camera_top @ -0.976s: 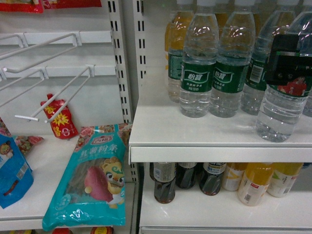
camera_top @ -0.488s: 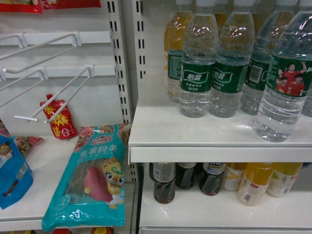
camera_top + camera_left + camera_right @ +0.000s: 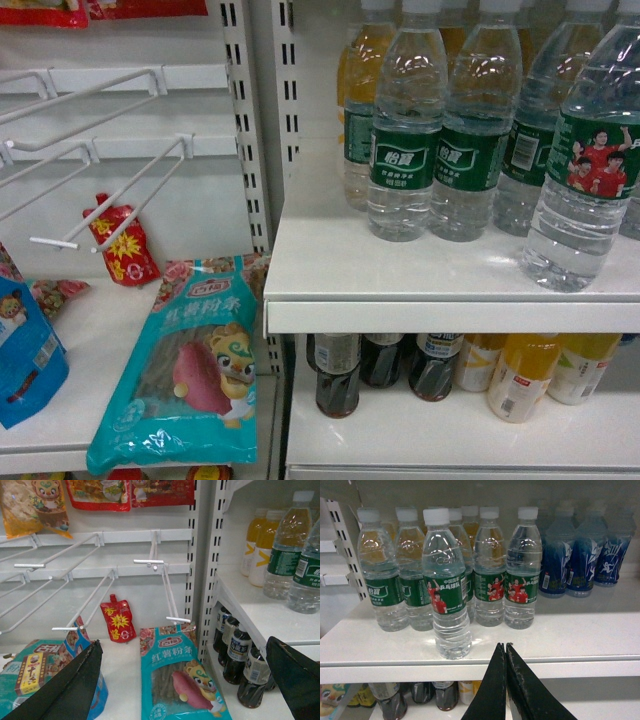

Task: Move water from second to third shelf

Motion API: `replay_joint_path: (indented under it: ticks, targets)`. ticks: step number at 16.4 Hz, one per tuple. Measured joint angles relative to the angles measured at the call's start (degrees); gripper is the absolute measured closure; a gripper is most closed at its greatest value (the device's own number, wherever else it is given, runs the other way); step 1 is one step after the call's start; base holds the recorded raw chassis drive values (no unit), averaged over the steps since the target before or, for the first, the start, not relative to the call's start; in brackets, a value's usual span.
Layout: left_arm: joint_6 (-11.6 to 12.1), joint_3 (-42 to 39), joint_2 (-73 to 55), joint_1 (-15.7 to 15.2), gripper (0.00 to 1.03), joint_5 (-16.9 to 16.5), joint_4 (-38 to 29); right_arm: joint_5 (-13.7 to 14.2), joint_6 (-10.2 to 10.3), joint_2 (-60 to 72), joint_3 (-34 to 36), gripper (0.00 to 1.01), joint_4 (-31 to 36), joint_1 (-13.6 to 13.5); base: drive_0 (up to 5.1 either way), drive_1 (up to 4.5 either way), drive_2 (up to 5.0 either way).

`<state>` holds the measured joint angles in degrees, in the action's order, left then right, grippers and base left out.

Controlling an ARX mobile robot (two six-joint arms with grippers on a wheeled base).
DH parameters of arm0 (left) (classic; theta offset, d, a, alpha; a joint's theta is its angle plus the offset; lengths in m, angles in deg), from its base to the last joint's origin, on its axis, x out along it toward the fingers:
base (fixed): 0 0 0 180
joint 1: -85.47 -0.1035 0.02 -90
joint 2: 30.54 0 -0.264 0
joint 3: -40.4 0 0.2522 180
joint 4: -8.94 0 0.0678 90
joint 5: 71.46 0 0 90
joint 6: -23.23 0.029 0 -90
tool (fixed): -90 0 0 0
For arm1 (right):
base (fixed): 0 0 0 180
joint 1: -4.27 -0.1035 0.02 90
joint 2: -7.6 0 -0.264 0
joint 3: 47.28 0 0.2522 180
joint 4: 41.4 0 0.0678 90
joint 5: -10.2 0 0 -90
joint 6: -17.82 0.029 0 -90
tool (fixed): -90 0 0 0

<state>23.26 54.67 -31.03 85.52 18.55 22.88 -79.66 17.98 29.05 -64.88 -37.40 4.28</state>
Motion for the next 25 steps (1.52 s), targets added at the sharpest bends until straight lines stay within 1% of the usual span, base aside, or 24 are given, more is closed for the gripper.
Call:
replay_joint_path:
  ticks: [5,6,7,12,14,15,16,17,19,20,21,22,25]
  targets:
    - [0.0,0.0,0.0,0.0,0.05,0.0,0.0,0.0,0.0,-4.9,1.7,0.99,-3.5,0.0,0.0,0.0,0.0]
    - [0.0,0.0,0.0,0.0,0.05,0.0,0.0,0.0,0.0,-6.1,3.1,0.99,-1.7,0.0,0.0,0.0,0.0]
    - [0.0,0.0,0.0,0.0,0.05,0.0,0.0,0.0,0.0,-7.1,3.1,0.99,-3.6,0.0,0.0,0.0,0.0]
    - [0.0,0.0,0.0,0.0,0.05,0.0,0.0,0.0,0.0,-10.8,3.1,0.99,-7.0,0.0,0.0,0.0,0.0]
    - [0.0,0.0,0.0,0.0,0.05,0.0,0.0,-0.2,0.0,-17.2,3.1,0.99,-16.5,0.0,0.0,0.0,0.0]
    - [0.0,0.0,0.0,0.0,0.05,0.1,0.0,-0.1,0.0,-20.3,3.1,0.99,-18.3,0.0,0.0,0.0,0.0]
    - [0.0,0.0,0.0,0.0,0.05,0.0,0.0,-0.2,0.0,-21.2,2.9,0.99,-16.9,0.0,0.0,0.0,0.0]
    - [0.0,0.0,0.0,0.0,0.05,0.0,0.0,-0.2,0.0,-21.2,3.1,0.99,-18.1,0.0,0.0,0.0,0.0]
    - [0.0,0.0,0.0,0.0,0.05,0.1,0.0,-0.2,0.0,-21.2,3.1,0.99,-17.8,0.0,0.0,0.0,0.0]
    - [0.0,0.0,0.0,0.0,0.05,0.0,0.0,-0.2,-0.1,-21.2,3.1,0.97,-18.0,0.0,0.0,0.0,0.0]
    - [0.0,0.0,0.0,0.0,0.05,0.0,0.0,-0.1,-0.1,-21.2,3.1,0.91,-18.0,0.0,0.0,0.0,0.0]
    - [0.0,0.0,0.0,0.0,0.05,0.0,0.0,-0.2,-0.1,-21.2,3.1,0.84,-18.0,0.0,0.0,0.0,0.0]
    - [0.0,0.0,0.0,0.0,0.05,0.0,0.0,-0.2,-0.1,-21.2,3.1,0.54,-18.0,0.0,0.0,0.0,0.0]
